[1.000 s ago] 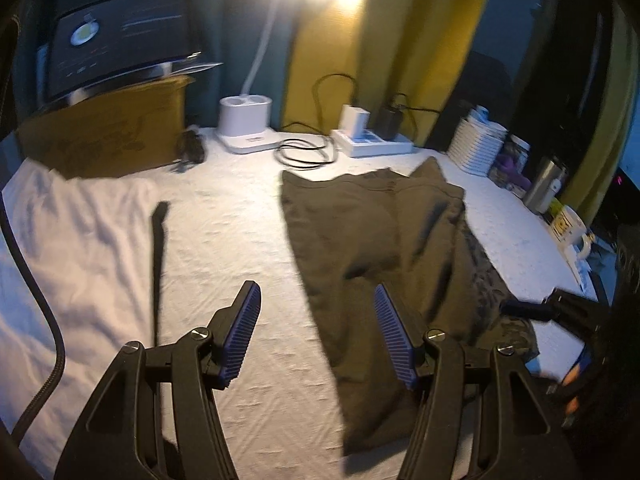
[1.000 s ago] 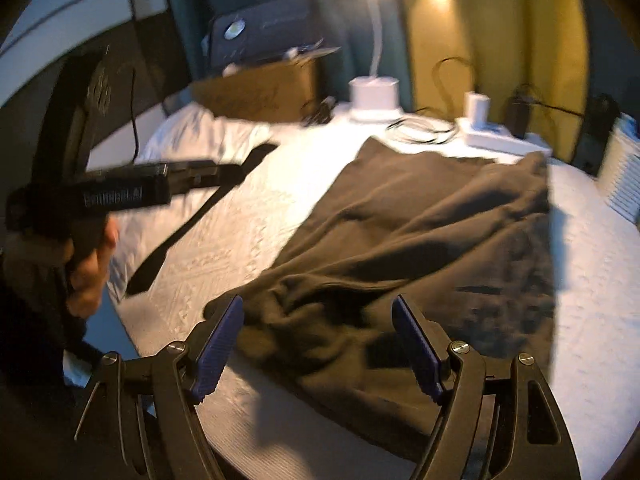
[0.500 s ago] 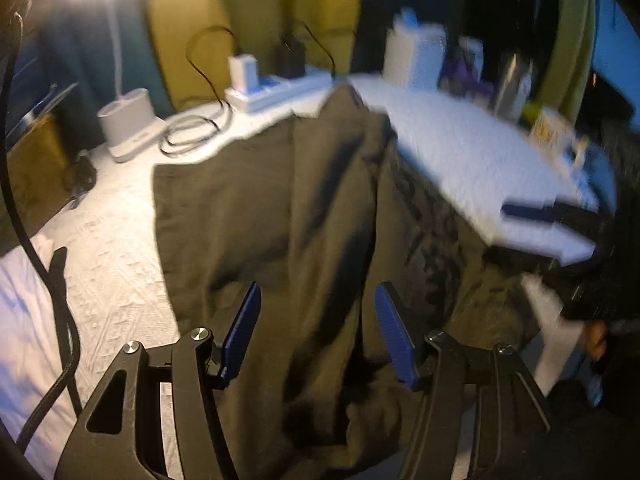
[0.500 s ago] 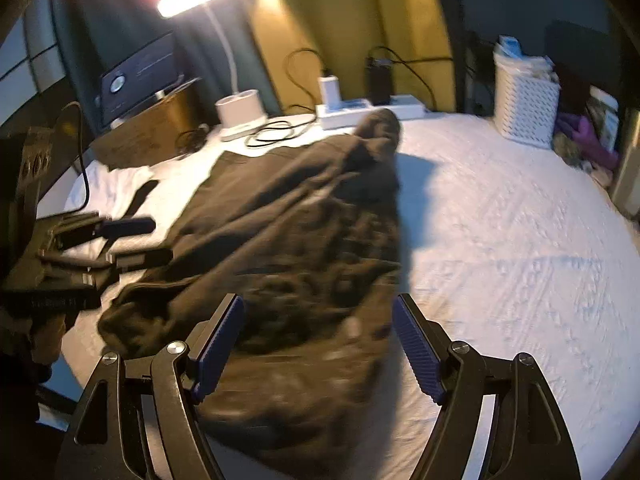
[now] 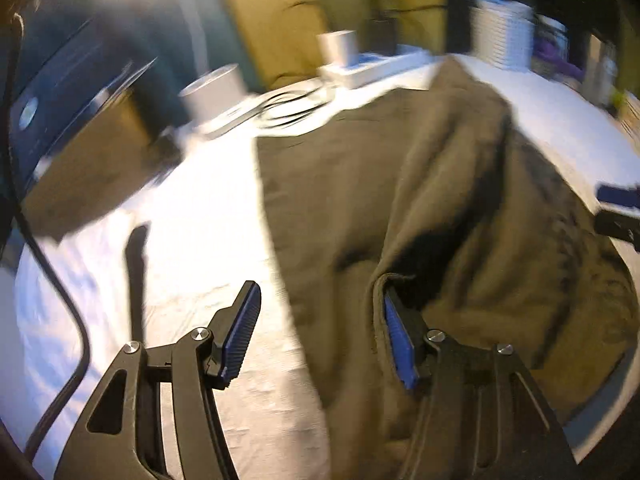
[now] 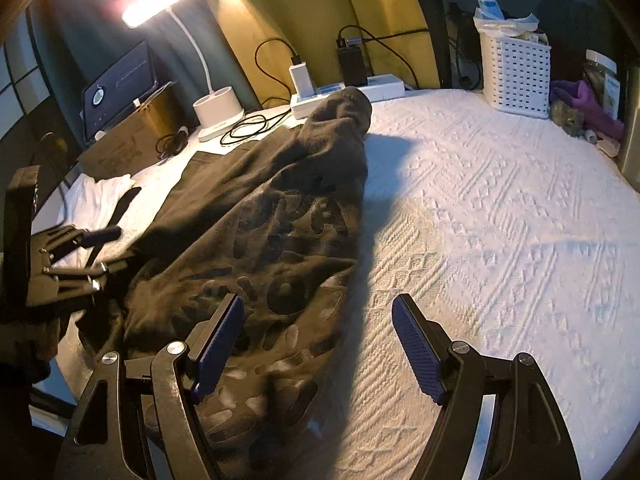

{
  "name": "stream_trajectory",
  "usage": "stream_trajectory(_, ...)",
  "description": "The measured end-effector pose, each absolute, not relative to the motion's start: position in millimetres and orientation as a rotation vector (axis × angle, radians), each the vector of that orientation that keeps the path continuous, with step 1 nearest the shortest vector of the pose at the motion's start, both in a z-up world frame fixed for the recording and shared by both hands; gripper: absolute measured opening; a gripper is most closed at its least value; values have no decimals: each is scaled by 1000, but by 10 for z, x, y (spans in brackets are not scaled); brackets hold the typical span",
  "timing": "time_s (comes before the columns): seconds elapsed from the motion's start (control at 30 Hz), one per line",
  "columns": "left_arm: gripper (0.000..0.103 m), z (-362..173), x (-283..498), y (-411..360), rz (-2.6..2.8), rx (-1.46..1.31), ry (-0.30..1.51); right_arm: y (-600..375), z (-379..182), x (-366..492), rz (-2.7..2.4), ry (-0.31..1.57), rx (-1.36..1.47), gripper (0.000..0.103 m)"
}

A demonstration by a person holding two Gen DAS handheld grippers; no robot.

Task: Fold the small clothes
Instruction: 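Grasp the shirt edge with the left gripper and pull it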

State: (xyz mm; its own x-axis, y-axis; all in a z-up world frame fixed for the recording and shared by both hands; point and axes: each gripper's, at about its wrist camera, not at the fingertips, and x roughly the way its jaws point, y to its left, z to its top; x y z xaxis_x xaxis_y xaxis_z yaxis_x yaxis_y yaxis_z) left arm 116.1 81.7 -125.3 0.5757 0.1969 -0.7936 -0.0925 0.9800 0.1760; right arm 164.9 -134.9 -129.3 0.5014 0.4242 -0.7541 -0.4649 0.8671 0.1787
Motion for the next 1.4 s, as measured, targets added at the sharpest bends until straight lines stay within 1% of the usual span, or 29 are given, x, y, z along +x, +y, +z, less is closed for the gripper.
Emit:
stream_trajectory(0.07, 59, -1231, 1142, 931, 178, 64, 959, -1342, -1311, 1672, 541, 900, -49, 78)
stream_trajectory(0.17, 59, -1082, 1150, 855, 122, 35, 920, -1338, -1316, 1703, 546, 898, -50, 78)
stream_trajectory(0.3, 60, -911, 1287, 511, 28, 99, 862, -1364, -1294, 1746, 547, 887, -42, 78)
stream_trajectory(0.47, 60, -826, 1620, 146, -73, 194, 845, -1488, -1261, 1808, 526, 871, -22, 78)
stream_trajectory(0.73, 60, -1100, 2168, -203, -158, 345, 917, -1738, -1221, 2001, 464, 861, 23, 78)
stream_trajectory(0.83, 59, -1191, 2268, -183, -172, 336, 927, -1747, -1191, 2073, 463, 853, 21, 78)
stream_trajectory(0.87, 54, -1180, 2284, -144, -179, 310, 919, -1736, -1183, 2097, 464, 852, 19, 78)
stream_trajectory(0.9, 44, -1149, 2287, -98, -185, 283, 906, -1715, -1177, 2124, 467, 852, 14, 78)
stream_trajectory(0.93, 38, -1131, 2290, -78, -188, 269, 897, -1694, -1172, 2147, 470, 852, 10, 78)
stream_trajectory(0.97, 27, -1093, 2280, -36, -191, 252, 882, -1672, -1170, 2164, 472, 854, 6, 78)
stream_trajectory(1.0, 20, -1066, 2263, 3, -191, 235, 870, -1629, -1174, 2196, 475, 857, -2, 78)
stream_trajectory(1.03, 17, -1032, 2259, 57, -190, 210, 860, -1593, -1176, 2220, 477, 860, -7, 78)
stream_trajectory(1.07, 10, -993, 2257, 136, -180, 178, 845, -1556, -1178, 2240, 481, 863, -13, 78)
stream_trajectory(1.1, 6, -967, 2266, 212, -164, 153, 835, -1508, -1180, 2265, 486, 866, -22, 78)
stream_trajectory(1.23, 4, -921, 2330, 588, -118, 44, 821, -1343, -1159, 2322, 500, 873, -47, 78)
stream_trajectory(1.4, 3, -950, 2370, 962, -64, -2, 803, -1098, -1146, 2387, 519, 878, -83, 78)
